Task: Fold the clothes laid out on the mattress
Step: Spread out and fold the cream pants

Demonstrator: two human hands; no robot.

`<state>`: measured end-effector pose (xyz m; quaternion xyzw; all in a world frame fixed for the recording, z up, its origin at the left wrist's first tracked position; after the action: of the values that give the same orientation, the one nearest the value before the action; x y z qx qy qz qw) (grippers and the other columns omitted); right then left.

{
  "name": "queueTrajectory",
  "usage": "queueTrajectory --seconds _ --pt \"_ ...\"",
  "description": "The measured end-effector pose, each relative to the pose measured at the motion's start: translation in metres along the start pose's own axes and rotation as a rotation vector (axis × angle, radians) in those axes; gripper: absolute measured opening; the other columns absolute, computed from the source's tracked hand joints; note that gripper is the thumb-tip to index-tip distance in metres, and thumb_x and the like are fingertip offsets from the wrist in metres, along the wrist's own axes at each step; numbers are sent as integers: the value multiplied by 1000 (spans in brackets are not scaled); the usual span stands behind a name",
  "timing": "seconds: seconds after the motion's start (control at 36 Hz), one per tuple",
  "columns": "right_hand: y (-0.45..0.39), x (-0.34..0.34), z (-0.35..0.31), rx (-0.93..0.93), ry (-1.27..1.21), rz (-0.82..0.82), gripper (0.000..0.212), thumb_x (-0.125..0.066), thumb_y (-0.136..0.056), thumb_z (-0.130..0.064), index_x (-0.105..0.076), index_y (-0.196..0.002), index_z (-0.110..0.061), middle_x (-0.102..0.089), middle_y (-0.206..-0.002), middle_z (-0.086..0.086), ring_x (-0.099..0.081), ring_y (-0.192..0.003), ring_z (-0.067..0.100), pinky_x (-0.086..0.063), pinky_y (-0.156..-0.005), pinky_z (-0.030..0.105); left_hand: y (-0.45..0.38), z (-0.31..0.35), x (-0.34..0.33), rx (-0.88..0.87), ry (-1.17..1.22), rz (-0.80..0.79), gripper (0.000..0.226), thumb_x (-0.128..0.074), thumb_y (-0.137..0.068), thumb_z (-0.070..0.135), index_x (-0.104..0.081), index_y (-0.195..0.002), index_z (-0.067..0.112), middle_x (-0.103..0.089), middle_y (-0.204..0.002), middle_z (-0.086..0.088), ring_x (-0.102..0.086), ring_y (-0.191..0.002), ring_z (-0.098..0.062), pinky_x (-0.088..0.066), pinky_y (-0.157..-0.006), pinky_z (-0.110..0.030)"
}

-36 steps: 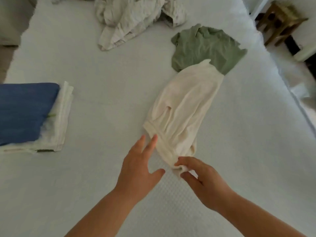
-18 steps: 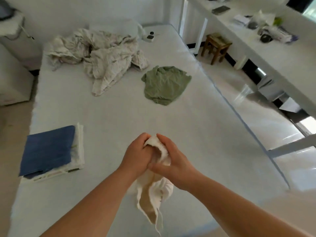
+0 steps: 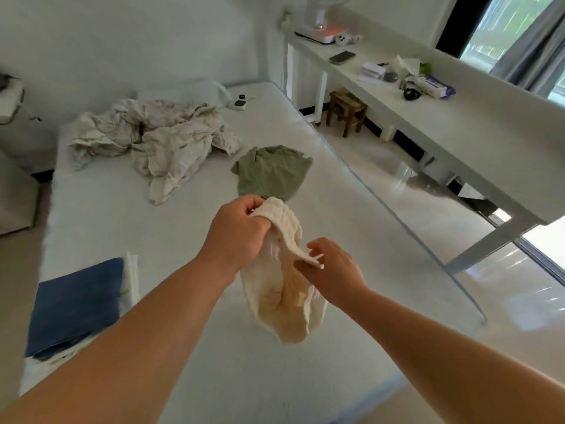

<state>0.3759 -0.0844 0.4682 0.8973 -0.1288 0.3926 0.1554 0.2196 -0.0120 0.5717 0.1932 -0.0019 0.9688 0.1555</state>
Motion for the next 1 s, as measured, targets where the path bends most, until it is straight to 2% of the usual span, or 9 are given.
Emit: queueTrajectory --seconds 0.11,0.19,0.31,0.42,0.5,0.58,0.67,0.81,1.0 --pt "-12 1 7 -44 133 8 10 -55 -86 -28 -54 -95 -30 -57 -93 -8 -58 -94 17 -44 -70 27 -5 3 0 28 96 13 12 -60 -86 29 -66 -77 24 -67 -76 8 -60 -69 -5 -42 -53 -15" --pt "-26 29 16 -69 237 66 35 -50 -83 -10 -58 -114 -25 -59 -118 1 -55 -109 24 -46 -90 36 -21 -11 19 -21 -228 65 4 -59 -87 24 -62 -85 24 -62 -83 9 -56 -74 -8 -39 -57 -17" --pt "-49 89 25 -59 515 137 37 -51 -80 -11 -62 -110 -29 -65 -109 6 -59 -99 30 -45 -81 34 -44 -47 63 -21 -683 103 4 -59 -87 21 -63 -88 24 -63 -94 -1 -50 -78 -18 -36 -64 -28" --pt "-70 122 25 -244 165 208 23 -56 -86 -20 -61 -108 -19 -62 -107 9 -59 -96 31 -47 -76 34 -59 -65 93 76 -883 173 21 -50 -83 10 -58 -80 29 -59 -100 -7 -47 -76 -23 -37 -64 -32" --pt "-69 106 28 -557 -517 127 17 -51 -90 -16 -54 -106 -10 -57 -107 13 -60 -90 35 -51 -65 42 -70 -64 90 179 -707 137 27 -45 -84 8 -63 -88 28 -62 -102 -2 -54 -83 -24 -45 -68 -33" --pt "-66 84 28 -628 -749 151 24 -44 -89 -7 -57 -109 -9 -61 -100 15 -62 -85 35 -51 -64 50 -75 -64 75 322 -311 72 33 -42 -86 4 -68 -102 14 -66 -105 -11 -63 -94 -31 -55 -80 -47" --pt "-73 71 16 -575 -880 253 10 -54 -88 -8 -60 -96 -12 -64 -98 14 -63 -79 27 -53 -71 50 -73 -69 68 480 -88 85 19 -44 -88 5 -61 -88 12 -62 -91 -11 -61 -83 -27 -56 -72 -40" --pt "-100 81 -14 -172 -241 152 34 -42 -91 -17 -63 -102 -40 -56 -109 -2 -56 -89 20 -48 -76 31 -70 -85 78 605 53 128 11 -46 -93 20 -55 -98 16 -59 -82 -5 -58 -68 -21 -51 -73 -37" --pt "-115 81 -15 -127 -84 -39 9 -60 -86 -24 -60 -93 -18 -59 -86 2 -59 -74 17 -49 -53 27 -62 -106 66 715 450 289 22 -63 -82 17 -62 -103 14 -63 -84 -4 -59 -71 -19 -47 -54 -29"
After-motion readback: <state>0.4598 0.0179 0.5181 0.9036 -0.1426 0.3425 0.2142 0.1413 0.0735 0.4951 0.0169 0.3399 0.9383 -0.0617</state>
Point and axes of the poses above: each hand's wrist, its own y-axis away from the middle knuckle, its own x-axis out of the back of the hand, z = x × y, the point moved 4 cm from there along -y, towards the middle knuckle
